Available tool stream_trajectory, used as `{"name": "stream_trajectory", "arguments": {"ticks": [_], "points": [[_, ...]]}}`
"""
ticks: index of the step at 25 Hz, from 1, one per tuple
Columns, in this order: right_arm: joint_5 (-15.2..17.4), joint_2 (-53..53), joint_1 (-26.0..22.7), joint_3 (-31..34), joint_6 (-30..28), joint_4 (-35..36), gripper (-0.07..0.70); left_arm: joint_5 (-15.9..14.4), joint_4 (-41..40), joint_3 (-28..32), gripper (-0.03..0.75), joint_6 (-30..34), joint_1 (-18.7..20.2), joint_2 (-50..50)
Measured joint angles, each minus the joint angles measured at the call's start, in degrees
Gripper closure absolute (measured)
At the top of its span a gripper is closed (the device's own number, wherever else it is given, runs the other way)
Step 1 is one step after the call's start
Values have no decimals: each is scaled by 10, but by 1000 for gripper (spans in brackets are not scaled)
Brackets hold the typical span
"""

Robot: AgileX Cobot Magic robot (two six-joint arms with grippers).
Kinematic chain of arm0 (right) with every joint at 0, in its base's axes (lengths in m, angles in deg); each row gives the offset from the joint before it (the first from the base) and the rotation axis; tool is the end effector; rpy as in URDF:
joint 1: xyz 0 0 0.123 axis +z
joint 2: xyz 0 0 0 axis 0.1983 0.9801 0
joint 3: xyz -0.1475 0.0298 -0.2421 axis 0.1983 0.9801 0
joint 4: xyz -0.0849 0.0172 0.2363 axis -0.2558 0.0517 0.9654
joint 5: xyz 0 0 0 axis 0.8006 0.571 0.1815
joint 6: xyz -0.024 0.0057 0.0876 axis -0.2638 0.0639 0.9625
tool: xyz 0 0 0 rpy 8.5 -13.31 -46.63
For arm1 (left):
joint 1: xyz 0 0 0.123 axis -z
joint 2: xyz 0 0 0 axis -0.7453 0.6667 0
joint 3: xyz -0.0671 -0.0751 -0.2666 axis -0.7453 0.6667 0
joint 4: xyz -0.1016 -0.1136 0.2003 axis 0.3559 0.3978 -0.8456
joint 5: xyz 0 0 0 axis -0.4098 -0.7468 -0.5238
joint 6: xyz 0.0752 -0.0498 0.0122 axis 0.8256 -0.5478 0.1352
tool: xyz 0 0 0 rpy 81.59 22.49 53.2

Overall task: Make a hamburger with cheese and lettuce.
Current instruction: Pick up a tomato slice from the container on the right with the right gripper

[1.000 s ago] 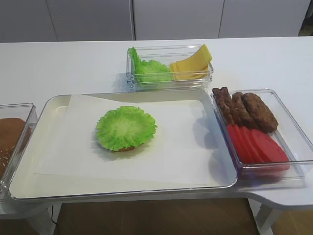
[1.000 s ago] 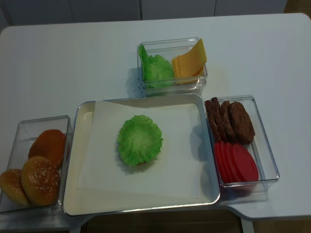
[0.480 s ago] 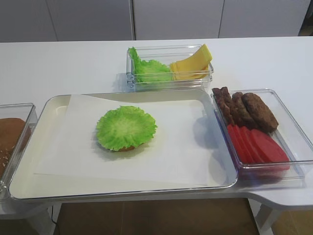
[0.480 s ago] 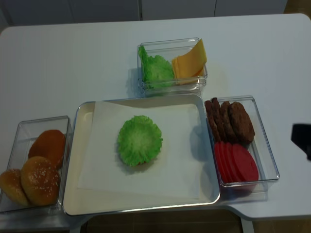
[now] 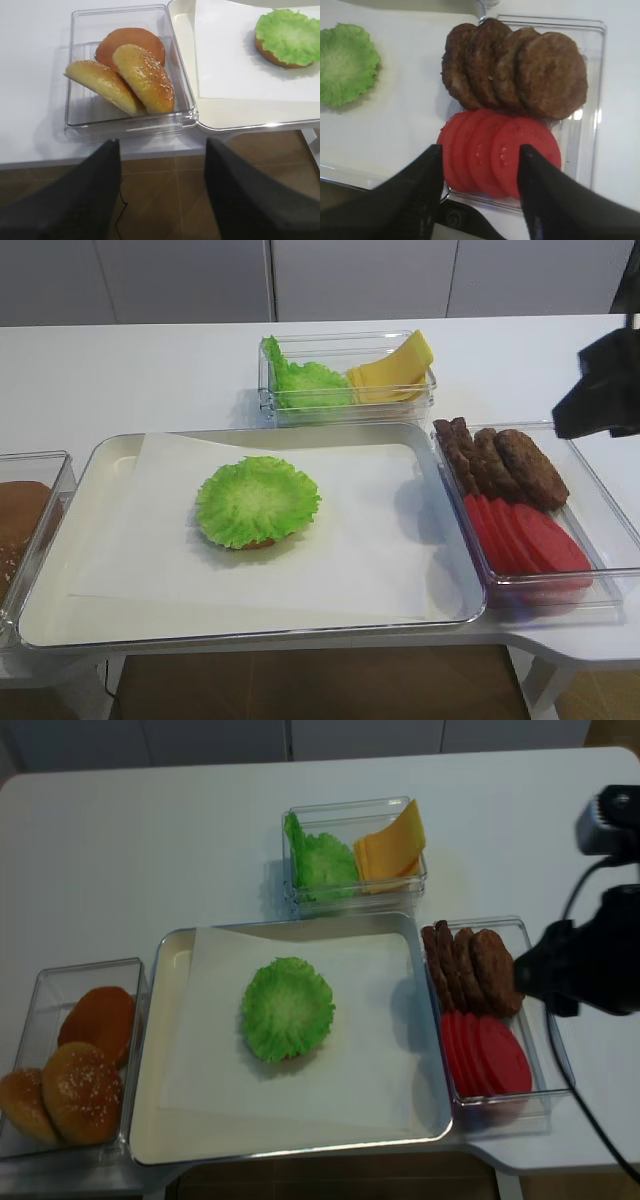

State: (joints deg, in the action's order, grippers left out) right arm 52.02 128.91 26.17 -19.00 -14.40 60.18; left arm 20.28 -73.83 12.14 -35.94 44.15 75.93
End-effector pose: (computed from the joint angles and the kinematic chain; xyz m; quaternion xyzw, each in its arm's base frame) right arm 0.1971 0.0721 0.3204 -0.1064 0.9422 0.1556 0.2771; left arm -0.0117 -0.0083 0.2651 -0.0308 0.8788 -0.0296 0.4753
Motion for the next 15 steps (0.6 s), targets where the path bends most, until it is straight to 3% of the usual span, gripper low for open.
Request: {"name": "stream_trajectory", "arguments": {"ticks": [9,15], "points": [[9,153,164,-74,190,-185,268,0,0,0,313,0,0,0],[40,236,217,-122,292,-250,268,0,0,0,313,0,0,0]]}}
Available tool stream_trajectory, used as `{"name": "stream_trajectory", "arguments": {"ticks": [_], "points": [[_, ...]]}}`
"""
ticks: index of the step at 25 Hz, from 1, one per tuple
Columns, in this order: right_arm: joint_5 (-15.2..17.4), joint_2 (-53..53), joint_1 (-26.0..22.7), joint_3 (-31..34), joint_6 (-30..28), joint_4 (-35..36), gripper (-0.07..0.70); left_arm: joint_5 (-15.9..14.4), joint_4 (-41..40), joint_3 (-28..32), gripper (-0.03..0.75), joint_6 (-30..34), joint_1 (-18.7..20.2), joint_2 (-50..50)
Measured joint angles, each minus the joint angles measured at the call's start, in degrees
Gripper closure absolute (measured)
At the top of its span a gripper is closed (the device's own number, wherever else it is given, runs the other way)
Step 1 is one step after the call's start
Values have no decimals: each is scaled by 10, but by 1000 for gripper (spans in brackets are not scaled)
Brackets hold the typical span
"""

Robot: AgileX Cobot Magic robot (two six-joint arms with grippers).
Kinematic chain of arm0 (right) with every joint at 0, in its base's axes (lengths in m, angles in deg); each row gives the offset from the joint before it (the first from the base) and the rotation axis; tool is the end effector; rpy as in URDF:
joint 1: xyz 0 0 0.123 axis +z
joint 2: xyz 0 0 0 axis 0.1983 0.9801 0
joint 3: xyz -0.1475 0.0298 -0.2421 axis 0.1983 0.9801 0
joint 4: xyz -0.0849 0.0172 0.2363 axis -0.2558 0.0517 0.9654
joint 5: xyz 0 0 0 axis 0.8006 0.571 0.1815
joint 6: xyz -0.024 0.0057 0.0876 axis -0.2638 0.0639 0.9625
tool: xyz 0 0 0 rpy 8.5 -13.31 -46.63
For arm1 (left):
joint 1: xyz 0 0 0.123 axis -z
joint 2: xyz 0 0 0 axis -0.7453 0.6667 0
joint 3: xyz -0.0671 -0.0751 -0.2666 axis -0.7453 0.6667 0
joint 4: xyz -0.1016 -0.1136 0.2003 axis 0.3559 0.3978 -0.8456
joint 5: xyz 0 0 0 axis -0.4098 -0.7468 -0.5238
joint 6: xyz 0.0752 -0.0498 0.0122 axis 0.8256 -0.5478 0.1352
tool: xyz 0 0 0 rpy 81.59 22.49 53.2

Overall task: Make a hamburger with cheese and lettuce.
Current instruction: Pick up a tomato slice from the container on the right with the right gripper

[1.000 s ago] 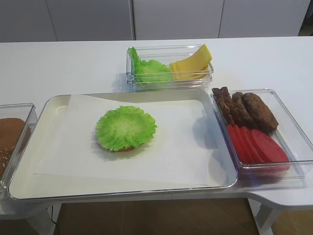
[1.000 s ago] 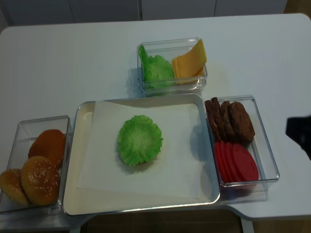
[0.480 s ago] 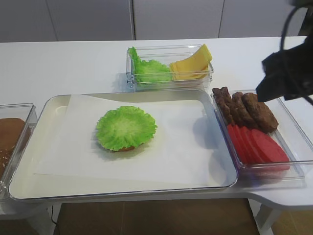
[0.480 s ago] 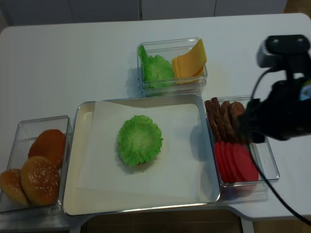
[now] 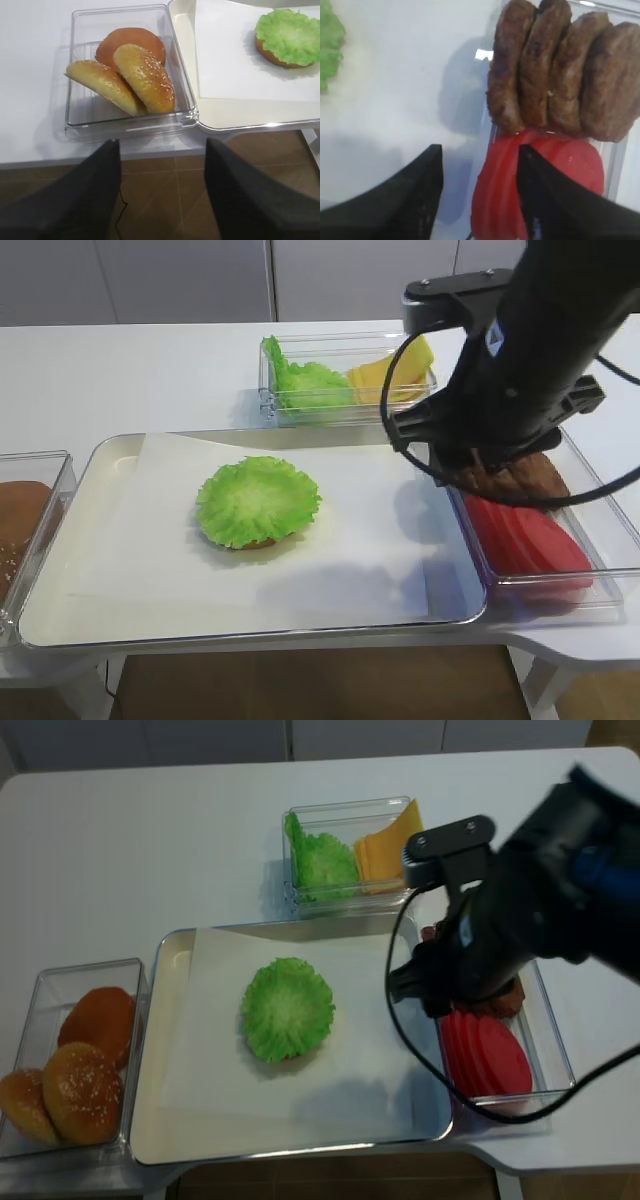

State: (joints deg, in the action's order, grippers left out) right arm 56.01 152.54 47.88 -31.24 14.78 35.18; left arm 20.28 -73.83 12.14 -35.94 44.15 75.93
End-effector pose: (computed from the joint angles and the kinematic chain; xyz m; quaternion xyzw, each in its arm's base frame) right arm 0.2467 0.1677 0.2731 -0.1336 0.9752 0.0221 0.1749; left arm -0.0117 -0.0083 0.2651 -0.0308 0.8788 -0.0296 0.4753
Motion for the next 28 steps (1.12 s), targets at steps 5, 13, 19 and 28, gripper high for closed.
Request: {"name": "stream_trajectory", "arguments": {"ticks": [5,13,19,28], "points": [[26,34,7,-5,21,-9,295,0,0,0,313,0,0,0],[50,39,7,-5,34,-21,336,0,0,0,313,0,0,0],[53,39,7,-6,36,-3,339,0,0,0,313,0,0,0],[56,39,63,-6,71,-61,339,0,0,0,313,0,0,0]]}}
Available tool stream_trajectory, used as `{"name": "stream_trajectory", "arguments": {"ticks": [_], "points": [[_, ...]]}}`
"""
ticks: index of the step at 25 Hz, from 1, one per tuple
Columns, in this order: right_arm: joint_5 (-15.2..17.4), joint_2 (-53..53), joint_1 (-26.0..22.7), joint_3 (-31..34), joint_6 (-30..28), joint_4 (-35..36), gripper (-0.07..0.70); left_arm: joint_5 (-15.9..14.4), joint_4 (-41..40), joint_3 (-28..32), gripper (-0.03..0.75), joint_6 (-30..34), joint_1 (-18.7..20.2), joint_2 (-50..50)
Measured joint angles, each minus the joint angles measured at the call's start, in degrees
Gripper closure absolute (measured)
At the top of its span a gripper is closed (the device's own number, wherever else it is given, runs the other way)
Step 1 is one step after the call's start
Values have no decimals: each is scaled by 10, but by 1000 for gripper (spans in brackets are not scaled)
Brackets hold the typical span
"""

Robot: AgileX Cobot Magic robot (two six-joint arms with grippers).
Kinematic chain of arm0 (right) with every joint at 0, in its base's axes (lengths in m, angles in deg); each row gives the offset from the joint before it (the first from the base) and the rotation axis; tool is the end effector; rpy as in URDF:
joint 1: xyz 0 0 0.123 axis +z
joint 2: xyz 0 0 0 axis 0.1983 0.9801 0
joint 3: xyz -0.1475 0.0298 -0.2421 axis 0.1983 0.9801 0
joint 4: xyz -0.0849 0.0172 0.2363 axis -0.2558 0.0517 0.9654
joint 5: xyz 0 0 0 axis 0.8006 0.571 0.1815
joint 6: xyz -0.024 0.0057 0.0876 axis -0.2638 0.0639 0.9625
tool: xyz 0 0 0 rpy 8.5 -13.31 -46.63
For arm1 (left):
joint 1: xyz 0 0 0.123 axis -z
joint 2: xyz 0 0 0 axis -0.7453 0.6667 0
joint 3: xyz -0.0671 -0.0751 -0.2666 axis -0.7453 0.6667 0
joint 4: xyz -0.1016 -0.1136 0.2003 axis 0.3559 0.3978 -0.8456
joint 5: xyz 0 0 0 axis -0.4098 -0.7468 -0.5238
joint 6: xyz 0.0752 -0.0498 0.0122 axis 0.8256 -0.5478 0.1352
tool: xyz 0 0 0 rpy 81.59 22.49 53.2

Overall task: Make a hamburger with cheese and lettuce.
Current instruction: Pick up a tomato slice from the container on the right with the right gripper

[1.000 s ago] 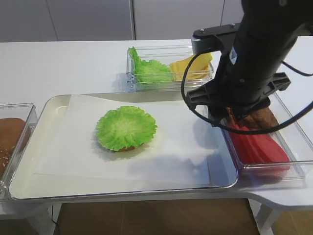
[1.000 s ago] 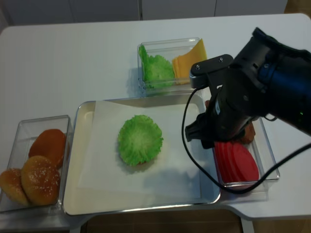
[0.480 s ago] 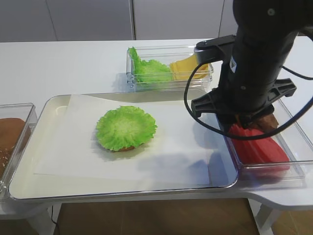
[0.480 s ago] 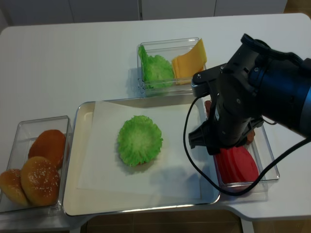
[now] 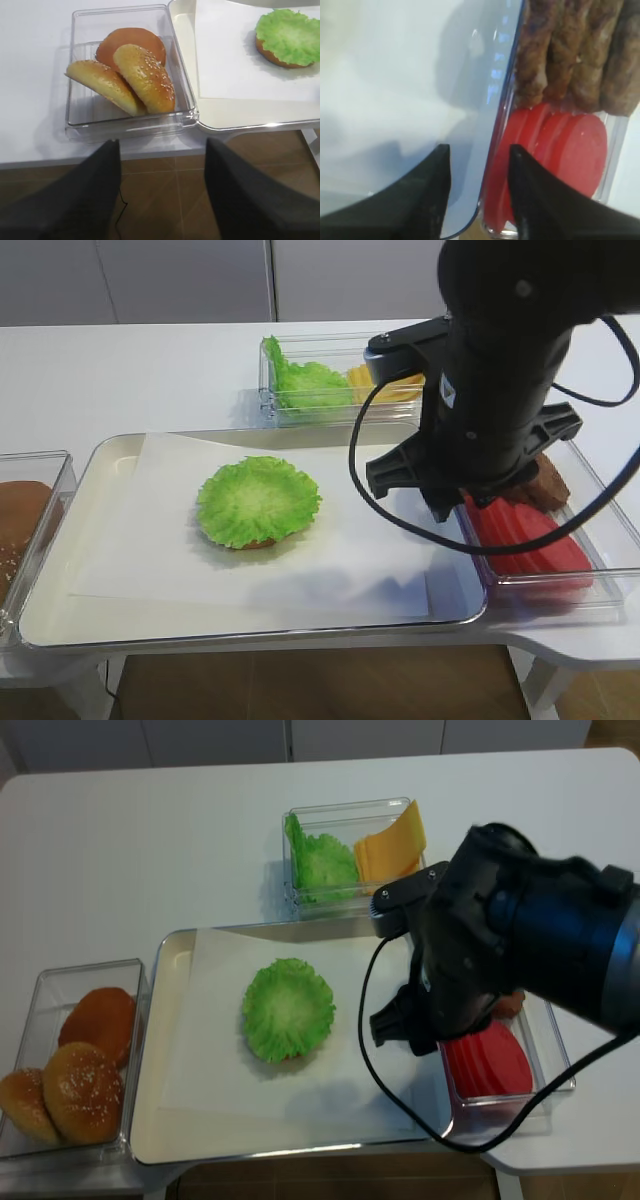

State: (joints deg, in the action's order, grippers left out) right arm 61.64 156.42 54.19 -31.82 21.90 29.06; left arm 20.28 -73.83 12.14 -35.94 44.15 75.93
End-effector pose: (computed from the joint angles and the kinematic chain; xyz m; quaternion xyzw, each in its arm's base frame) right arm 0.2350 0.1891 0.2551 -0.1474 0.9783 -0.0436 0.1391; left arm -0.0117 -0.0083 0.2651 -0.0308 0.8788 -0.0296 0.4753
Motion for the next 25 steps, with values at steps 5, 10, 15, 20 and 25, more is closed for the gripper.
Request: {"name": "stream_trajectory", "arguments": {"ticks": [5,10,15,20,25], "points": [[5,0,2,0,18,-22,339,0,0,0,313,0,0,0],[8,0,2,0,20,-23,341,0,0,0,313,0,0,0],[8,17,2,0,20,-24,348,0,0,0,313,0,0,0],[8,19,2,-1,20,-31,364,0,0,0,313,0,0,0],[9,20,2,-1,20,-38,440,0,0,0,313,0,0,0]]}}
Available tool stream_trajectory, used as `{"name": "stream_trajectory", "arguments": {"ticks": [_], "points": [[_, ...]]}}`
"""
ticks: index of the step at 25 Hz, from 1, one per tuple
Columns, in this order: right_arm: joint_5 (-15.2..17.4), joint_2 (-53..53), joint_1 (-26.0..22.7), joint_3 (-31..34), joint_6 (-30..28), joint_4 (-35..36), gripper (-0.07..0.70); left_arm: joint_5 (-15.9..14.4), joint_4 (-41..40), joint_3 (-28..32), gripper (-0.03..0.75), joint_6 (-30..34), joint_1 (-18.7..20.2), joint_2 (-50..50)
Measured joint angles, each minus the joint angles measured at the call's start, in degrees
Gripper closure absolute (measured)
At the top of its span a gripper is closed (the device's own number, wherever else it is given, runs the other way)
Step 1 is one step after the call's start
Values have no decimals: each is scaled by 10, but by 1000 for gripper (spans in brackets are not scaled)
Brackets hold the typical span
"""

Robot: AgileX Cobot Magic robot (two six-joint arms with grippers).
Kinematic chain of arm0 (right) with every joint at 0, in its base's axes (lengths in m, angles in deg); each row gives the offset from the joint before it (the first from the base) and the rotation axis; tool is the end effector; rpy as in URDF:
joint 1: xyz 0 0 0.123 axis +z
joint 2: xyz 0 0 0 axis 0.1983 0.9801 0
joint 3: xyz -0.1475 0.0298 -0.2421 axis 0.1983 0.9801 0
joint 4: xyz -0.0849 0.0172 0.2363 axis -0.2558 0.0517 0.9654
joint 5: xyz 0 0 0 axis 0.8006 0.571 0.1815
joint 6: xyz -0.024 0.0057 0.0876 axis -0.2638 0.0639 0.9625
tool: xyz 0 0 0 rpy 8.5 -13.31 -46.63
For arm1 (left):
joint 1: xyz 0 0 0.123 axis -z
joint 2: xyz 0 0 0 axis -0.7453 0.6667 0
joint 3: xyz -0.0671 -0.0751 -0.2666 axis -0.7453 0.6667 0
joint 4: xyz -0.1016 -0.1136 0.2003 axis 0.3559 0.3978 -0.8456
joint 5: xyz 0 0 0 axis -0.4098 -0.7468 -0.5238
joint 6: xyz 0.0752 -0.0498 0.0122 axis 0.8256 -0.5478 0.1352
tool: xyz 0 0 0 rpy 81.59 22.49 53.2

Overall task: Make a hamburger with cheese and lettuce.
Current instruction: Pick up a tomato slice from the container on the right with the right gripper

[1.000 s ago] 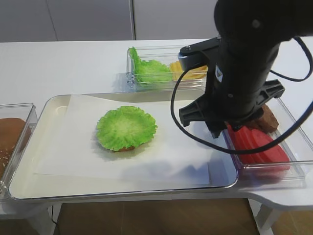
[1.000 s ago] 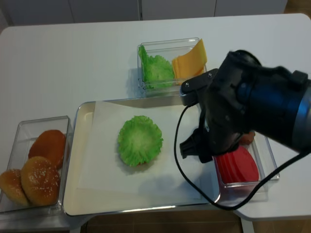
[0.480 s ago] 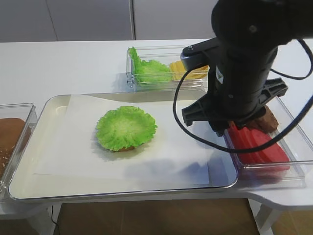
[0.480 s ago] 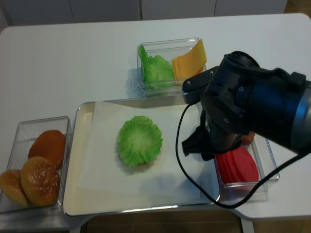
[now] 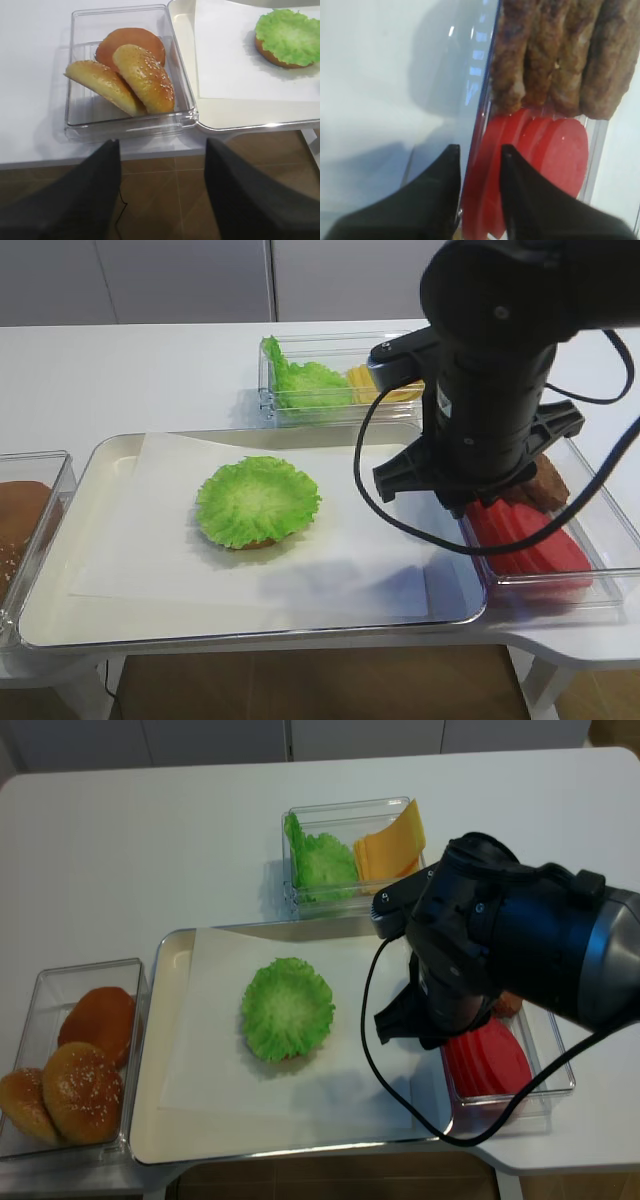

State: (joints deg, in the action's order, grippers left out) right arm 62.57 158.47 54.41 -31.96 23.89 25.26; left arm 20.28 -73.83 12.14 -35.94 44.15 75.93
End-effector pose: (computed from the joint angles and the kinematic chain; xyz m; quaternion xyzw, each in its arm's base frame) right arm 0.2408 0.1889 0.2461 -0.1468 0.9762 -0.0793 0.1387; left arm -0.0117 -0.0083 0.2651 -0.0308 0.8788 -0.0296 0.4753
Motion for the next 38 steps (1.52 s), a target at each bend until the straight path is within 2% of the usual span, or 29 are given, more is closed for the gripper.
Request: {"name": "stream_trajectory", "arguments": {"ticks": [10,17,38], "points": [[4,0,0,0,0,-7,482,0,0,0,313,0,0,0],[2,0,0,-1,1,-10,549,0,0,0,313,0,0,0],[2,1,1,-1,5,-13,577,0,0,0,313,0,0,0]]}}
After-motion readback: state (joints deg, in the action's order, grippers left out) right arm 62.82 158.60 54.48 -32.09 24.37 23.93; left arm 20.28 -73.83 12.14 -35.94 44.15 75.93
